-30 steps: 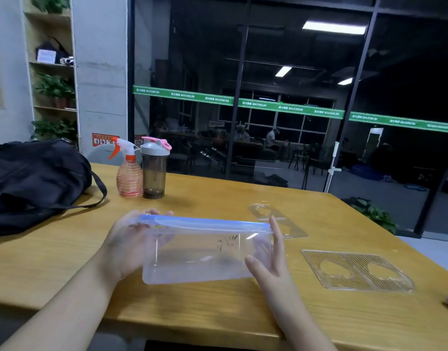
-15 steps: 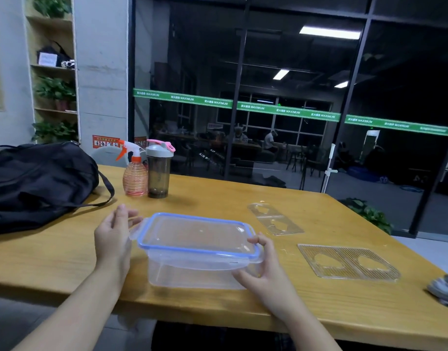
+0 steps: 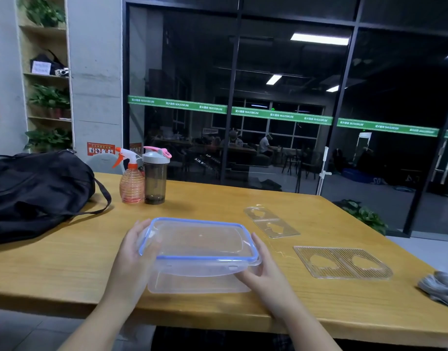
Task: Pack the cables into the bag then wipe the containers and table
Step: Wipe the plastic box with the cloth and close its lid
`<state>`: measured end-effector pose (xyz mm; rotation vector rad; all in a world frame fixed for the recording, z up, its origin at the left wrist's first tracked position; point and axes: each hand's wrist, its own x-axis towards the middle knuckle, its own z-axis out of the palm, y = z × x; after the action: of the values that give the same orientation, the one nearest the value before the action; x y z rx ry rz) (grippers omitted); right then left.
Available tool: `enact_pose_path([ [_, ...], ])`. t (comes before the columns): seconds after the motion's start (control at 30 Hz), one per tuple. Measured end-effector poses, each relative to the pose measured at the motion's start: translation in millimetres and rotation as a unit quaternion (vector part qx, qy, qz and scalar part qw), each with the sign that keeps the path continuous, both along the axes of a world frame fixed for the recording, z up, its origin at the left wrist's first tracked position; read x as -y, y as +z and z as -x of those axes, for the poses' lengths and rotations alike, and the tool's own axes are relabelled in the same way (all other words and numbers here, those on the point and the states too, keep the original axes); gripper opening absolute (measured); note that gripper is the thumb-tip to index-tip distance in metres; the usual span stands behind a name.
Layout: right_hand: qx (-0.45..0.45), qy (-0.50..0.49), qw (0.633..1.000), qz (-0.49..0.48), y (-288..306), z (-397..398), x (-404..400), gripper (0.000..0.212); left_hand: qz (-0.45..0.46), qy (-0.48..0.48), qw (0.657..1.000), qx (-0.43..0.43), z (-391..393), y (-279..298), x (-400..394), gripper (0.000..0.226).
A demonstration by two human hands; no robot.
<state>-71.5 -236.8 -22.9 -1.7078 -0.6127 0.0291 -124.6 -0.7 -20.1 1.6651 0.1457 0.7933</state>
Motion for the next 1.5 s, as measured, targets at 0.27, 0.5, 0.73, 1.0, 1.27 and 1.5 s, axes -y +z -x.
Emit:
enact_pose_path([
  [0.27,-0.001,-0.004,1.000,-0.009,-0.3,2.0,0.6,0.095,0.005,-0.009,1.000,0.020,6.2,2.5,2.7,0.044],
  [0.5,-0.012,-0.026,0.999,-0.032,-3.7,-3.5,1.7,0.095,0.004,-0.006,0.999,0.046,2.6,0.8,4.3,0.036],
  [0.73,-0.010,-0.024,0.997,-0.069,-7.3,-6.4,3.0,0.086,0.004,-0.029,0.995,0.098,3.0,2.8,6.4,0.052],
  [1.0,-0.016,-0.019,0.995,-0.095,-12.3,-13.0,3.8,0.074,-0.009,-0.031,0.997,0.077,1.5,-4.0,9.0,0.031],
  [1.27,0.024,-0.016,0.999,-0.023,-13.4,-9.8,2.8,0.075,0.015,0.004,0.999,0.052,-0.3,-12.9,11.7,0.013],
  [1.5,0.076,-0.024,0.995,0.066,-13.5,-6.0,0.1,0.063,-0.010,0.004,0.997,0.072,3.3,-14.6,9.3,0.062],
])
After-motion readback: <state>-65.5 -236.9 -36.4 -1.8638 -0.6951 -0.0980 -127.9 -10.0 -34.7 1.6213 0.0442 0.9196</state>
